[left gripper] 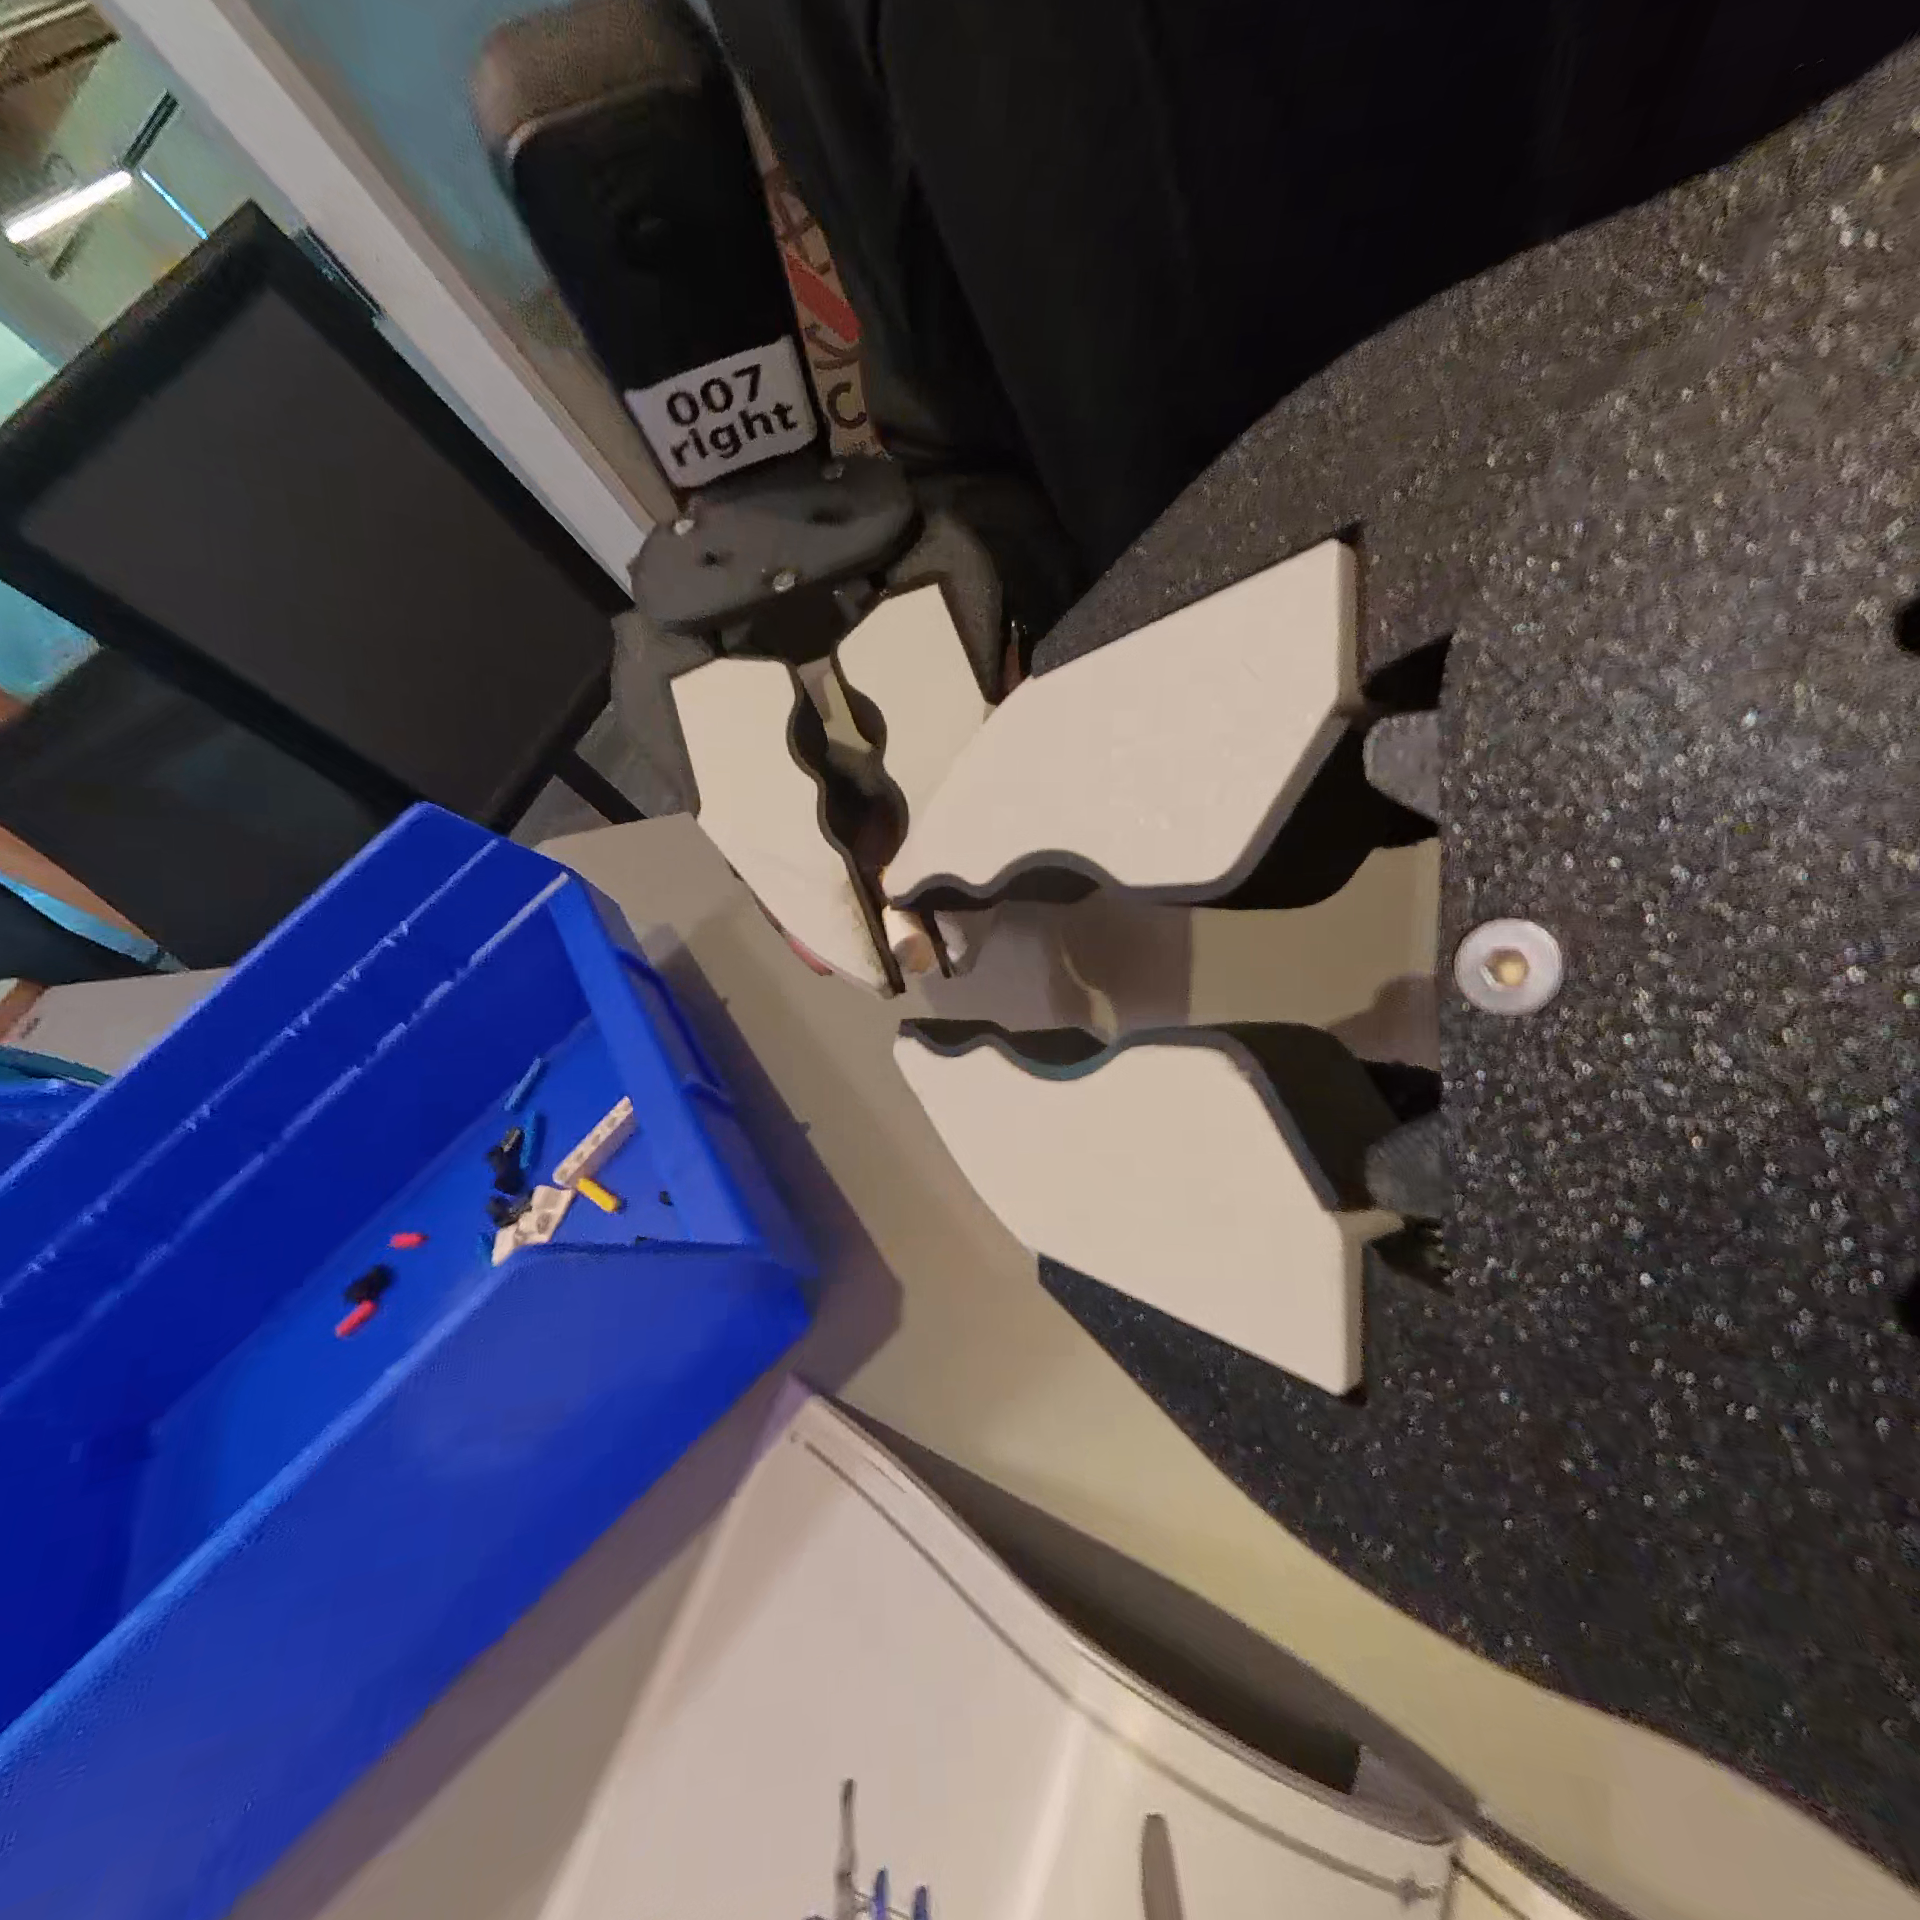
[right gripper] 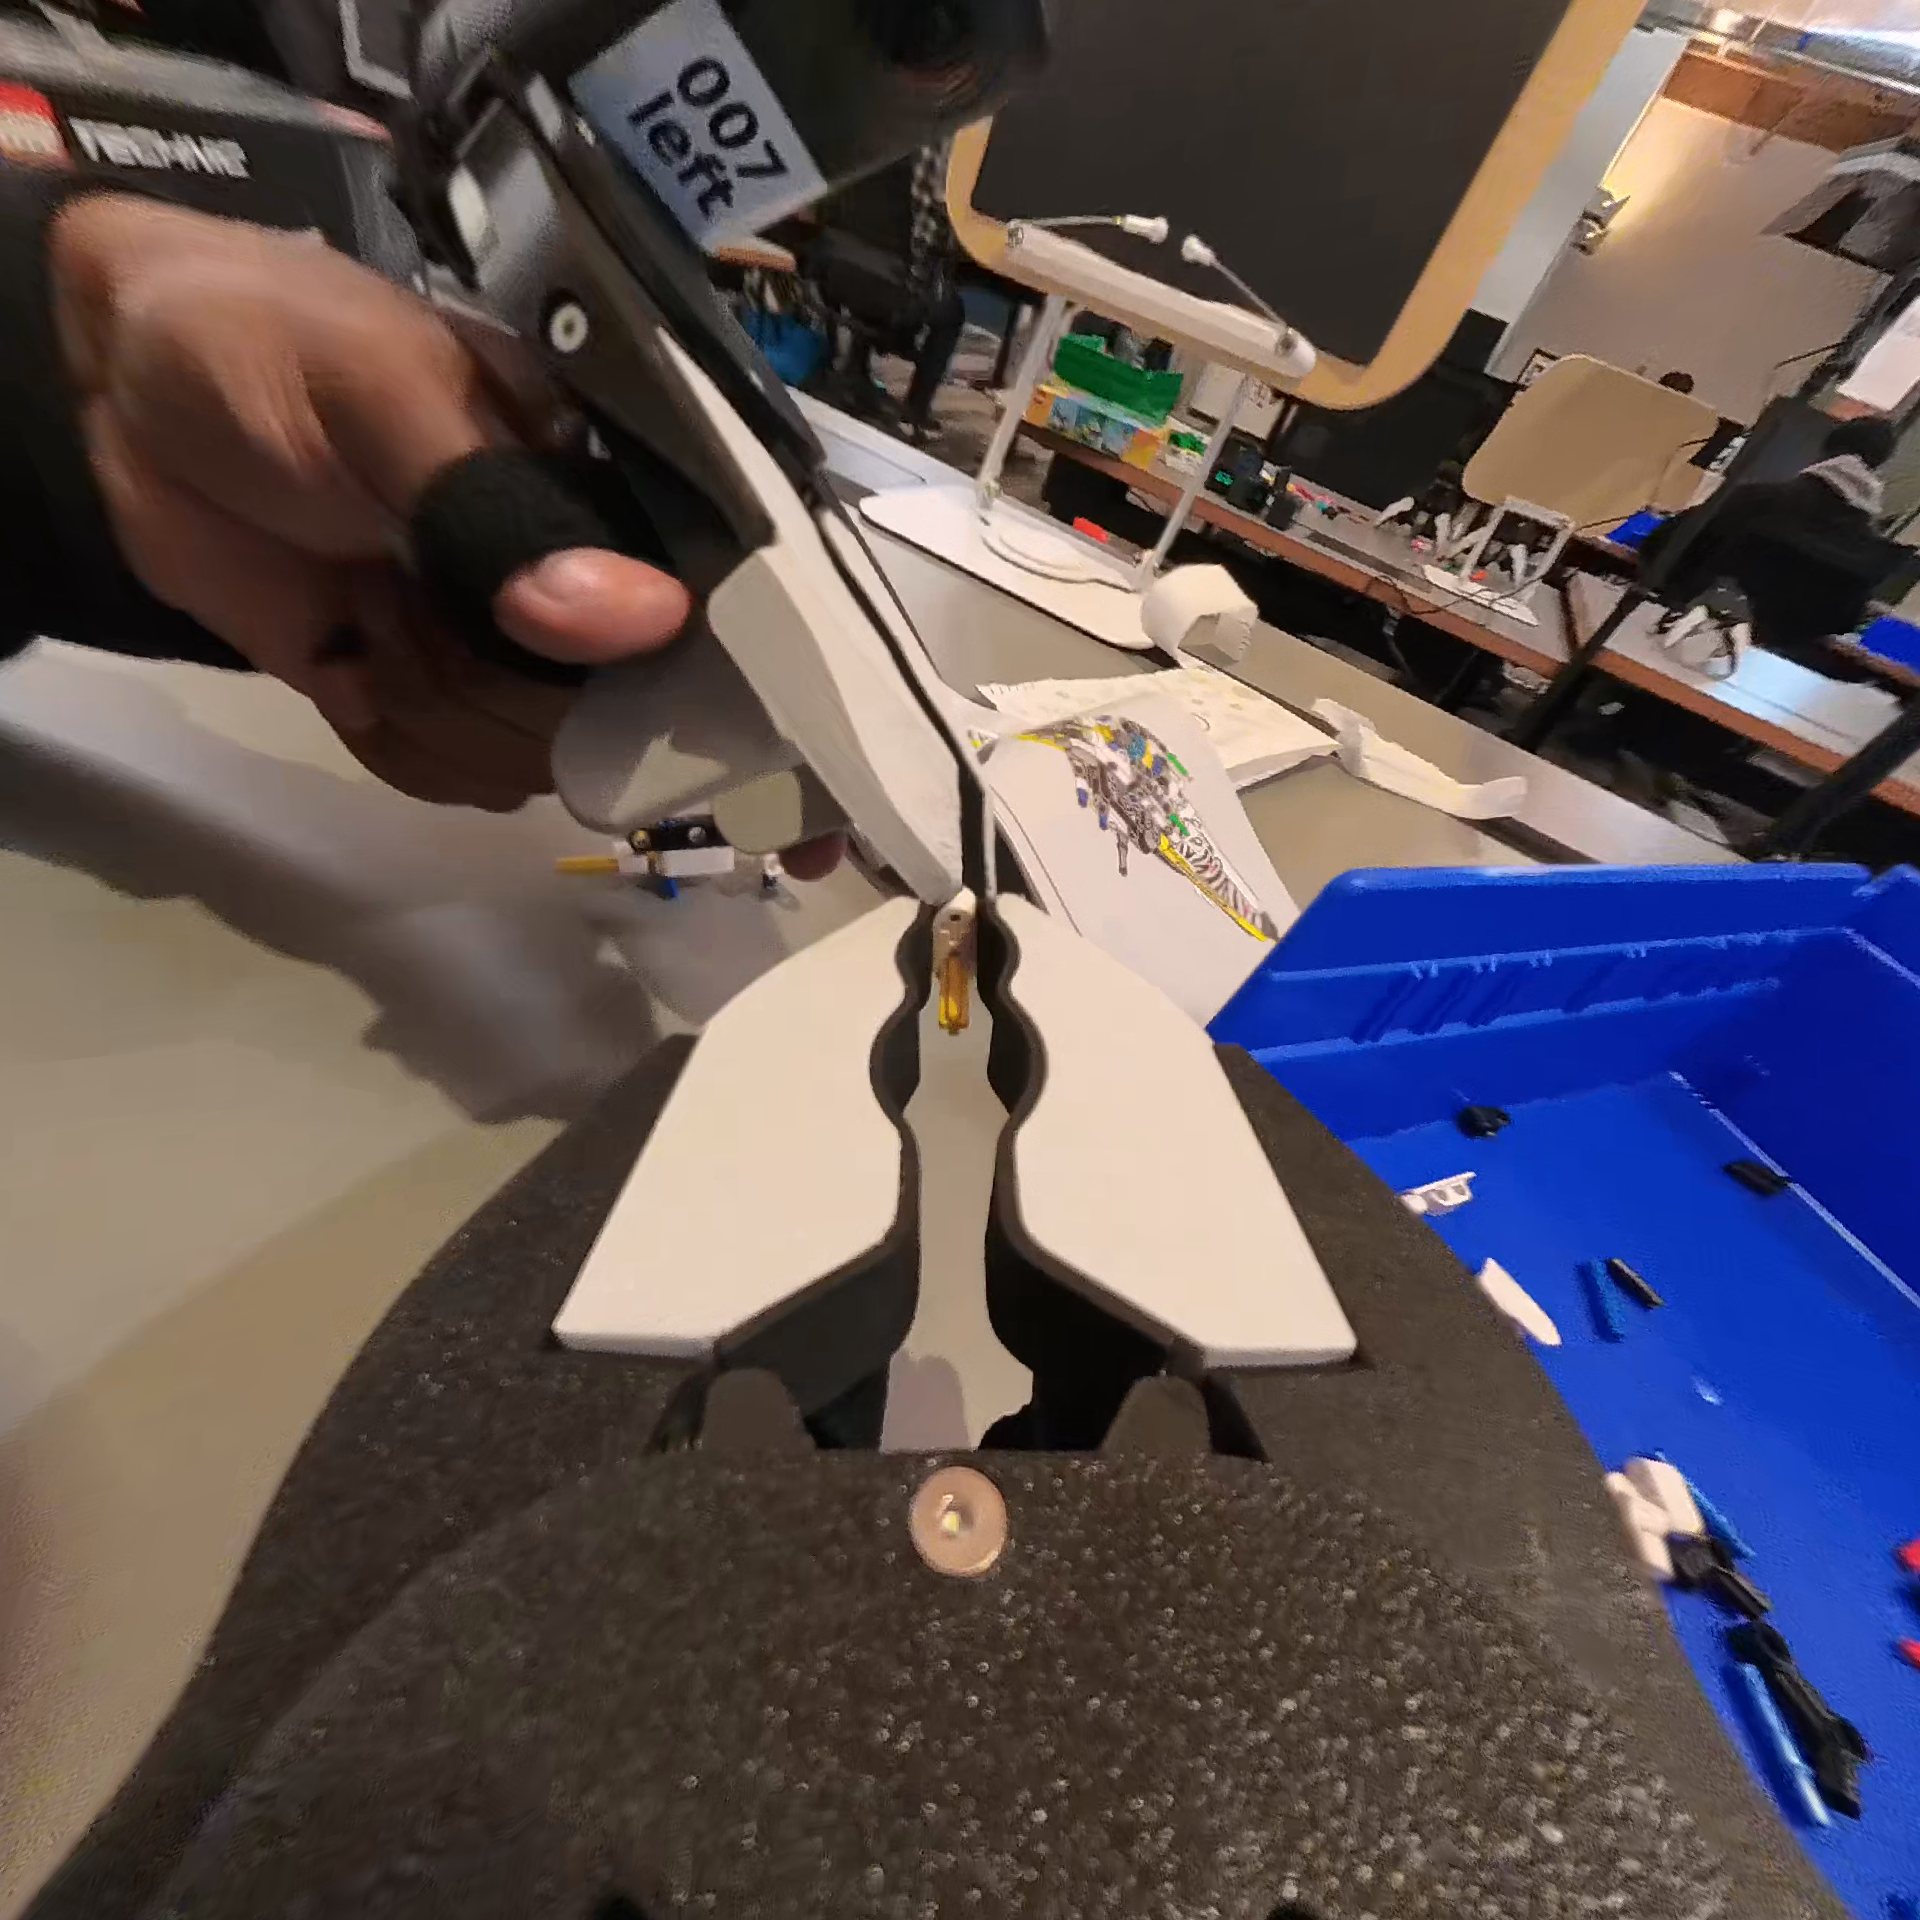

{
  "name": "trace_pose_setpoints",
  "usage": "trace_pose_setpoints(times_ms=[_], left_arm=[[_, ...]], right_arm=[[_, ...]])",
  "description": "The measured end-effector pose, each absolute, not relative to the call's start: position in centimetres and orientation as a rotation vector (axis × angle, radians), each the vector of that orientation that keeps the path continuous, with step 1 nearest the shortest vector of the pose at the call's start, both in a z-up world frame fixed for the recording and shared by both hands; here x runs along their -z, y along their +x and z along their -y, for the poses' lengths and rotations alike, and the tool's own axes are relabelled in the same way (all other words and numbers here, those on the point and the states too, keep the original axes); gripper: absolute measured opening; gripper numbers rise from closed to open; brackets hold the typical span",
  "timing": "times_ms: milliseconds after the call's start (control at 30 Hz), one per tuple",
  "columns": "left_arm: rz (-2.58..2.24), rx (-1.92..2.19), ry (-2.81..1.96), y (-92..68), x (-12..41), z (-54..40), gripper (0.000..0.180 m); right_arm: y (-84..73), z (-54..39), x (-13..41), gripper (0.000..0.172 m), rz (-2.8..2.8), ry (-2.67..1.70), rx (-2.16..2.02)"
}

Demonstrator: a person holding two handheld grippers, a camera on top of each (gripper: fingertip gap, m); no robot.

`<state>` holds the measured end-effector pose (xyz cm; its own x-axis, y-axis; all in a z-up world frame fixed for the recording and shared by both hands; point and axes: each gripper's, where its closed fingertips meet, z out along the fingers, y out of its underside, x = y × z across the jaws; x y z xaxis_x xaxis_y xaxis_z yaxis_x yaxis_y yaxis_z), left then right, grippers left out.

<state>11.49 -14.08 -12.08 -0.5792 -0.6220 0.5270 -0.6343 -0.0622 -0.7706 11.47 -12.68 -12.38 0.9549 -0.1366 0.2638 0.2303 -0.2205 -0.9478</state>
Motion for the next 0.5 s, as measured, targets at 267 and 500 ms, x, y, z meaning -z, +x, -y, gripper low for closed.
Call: trace_pose_setpoints(times_ms=[267,500], left_arm=[[2.049,-1.717,1.483,10.6,13.0,13.5,0.026],[2.065,-1.700,1.494,10.0,13.5,13.1,0.017]], right_arm=[[10.9,11.7,13.5,0.008,0.170,-1.841,0.517],[10.4,10.8,13.9,0.008,0.248,-1.875,0.618]])
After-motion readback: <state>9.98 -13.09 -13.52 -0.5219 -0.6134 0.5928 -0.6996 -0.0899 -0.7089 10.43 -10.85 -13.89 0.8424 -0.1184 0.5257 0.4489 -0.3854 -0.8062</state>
